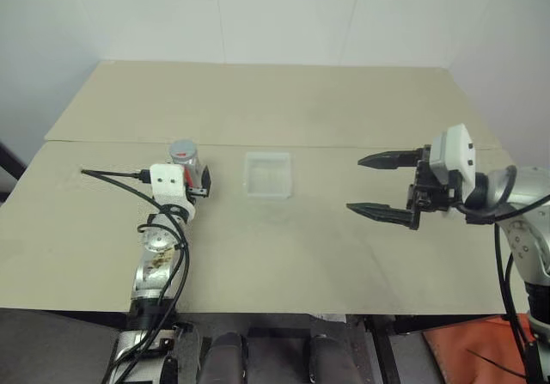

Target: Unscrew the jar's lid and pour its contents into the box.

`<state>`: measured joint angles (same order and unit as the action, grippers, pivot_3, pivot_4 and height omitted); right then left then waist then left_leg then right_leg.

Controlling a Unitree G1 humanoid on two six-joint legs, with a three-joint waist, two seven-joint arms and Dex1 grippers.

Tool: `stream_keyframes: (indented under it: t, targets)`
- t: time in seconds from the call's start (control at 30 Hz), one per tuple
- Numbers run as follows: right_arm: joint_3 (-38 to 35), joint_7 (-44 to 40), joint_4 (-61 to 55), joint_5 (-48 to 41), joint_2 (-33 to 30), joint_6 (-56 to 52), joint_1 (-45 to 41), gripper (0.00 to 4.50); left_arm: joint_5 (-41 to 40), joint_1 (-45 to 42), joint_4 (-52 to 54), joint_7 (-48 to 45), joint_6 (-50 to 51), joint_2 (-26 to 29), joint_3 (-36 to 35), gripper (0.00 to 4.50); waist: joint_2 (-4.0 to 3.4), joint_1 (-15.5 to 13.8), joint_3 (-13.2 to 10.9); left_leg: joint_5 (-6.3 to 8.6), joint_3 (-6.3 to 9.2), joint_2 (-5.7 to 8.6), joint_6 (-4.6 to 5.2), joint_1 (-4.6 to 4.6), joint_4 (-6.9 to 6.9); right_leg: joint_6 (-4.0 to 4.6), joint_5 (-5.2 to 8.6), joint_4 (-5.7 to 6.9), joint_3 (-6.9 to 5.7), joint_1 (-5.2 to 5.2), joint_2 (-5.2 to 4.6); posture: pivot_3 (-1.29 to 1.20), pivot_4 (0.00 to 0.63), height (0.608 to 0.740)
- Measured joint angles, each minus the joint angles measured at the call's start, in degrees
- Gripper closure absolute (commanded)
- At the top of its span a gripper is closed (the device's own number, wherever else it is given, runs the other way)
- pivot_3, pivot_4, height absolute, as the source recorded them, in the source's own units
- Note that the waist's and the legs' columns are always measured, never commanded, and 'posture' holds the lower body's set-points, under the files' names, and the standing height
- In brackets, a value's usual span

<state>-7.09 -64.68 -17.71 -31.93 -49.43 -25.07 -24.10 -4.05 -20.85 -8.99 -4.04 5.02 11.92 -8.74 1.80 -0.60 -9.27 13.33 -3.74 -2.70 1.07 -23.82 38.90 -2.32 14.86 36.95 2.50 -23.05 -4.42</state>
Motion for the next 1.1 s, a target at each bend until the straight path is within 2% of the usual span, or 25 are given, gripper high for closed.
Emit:
stream_keyframes:
  t: [0.07, 0.27, 0.43, 0.6, 0.77, 0.93, 1.1]
  targets:
    - [0.0, -0.05, -0.04, -0.02, 0.0, -0.03, 0.02, 0.0, 0.13, -1.02, -1.65, 0.01, -0.28, 0.0, 0.17, 0.62, 0.0, -0.04, 0.0, 0.0, 0.0, 0.01, 0.0, 0.0, 0.0, 0.0, 0.0, 0.01, 0.0, 0.0, 0.0, 0.0, 0.15, 0.74]
    - [-0.03, -0.03, -0.43, -0.35, -0.02, -0.18, 0.24, 0.0, 0.71, -2.11, -3.34, 0.14, -1.26, -0.16, 0.59, 2.56, 0.0, -0.04, 0.0, 0.0, 0.0, 0.0, 0.0, 0.0, 0.0, 0.0, 0.0, 0.01, -0.01, 0.0, 0.0, 0.0, 0.15, 0.74]
    - [-0.04, 0.03, -1.14, -0.5, -0.12, -0.37, 0.39, 0.0, 0.76, -2.43, -3.36, -0.32, -0.78, 0.05, 0.98, 2.61, 0.0, -0.04, 0.0, 0.0, 0.0, 0.0, 0.0, 0.0, 0.0, 0.0, 0.0, 0.02, -0.01, 0.0, 0.0, 0.0, 0.15, 0.74]
    - [-0.01, 0.14, -2.16, -1.91, 0.22, -0.8, 0.23, 0.0, -1.73, -2.74, 2.68, -9.07, 7.26, 5.74, 3.1, 2.61, 0.02, 0.04, -0.01, -0.01, -0.06, 0.0, -0.01, -0.04, 0.0, -0.01, 0.0, 0.01, -0.03, -0.04, 0.01, 0.0, 0.15, 0.74]
    - [0.73, 1.27, -2.99, -5.26, 3.08, -3.13, -2.5, 0.0, -12.87, -5.42, 13.77, -24.62, 20.4, 17.31, 1.82, 2.61, 0.02, 0.58, -0.02, -0.01, -0.01, -0.04, -0.02, -0.02, -0.01, 0.0, 0.0, 0.05, -0.01, -0.07, 0.03, 0.0, 0.15, 0.74]
    - [1.66, 3.87, -2.87, -9.49, 6.47, -7.63, -7.43, 0.0, -24.66, -7.12, 16.62, -38.33, 28.49, 26.92, -2.98, 2.61, 0.0, 1.38, -0.04, -0.02, -0.01, -0.06, -0.02, -0.02, -0.03, -0.01, 0.01, 0.05, -0.01, -0.1, 0.02, 0.0, 0.15, 0.74]
    - [2.14, 8.39, -2.37, -12.82, 9.29, -13.17, -14.45, 0.0, -31.97, -9.21, 17.07, -48.16, 30.29, 29.18, -3.79, 2.61, -0.01, 1.07, -0.04, -0.01, -0.03, -0.04, -0.02, -0.02, -0.03, 0.0, 0.02, 0.01, -0.05, -0.08, 0.01, 0.0, 0.15, 0.74]
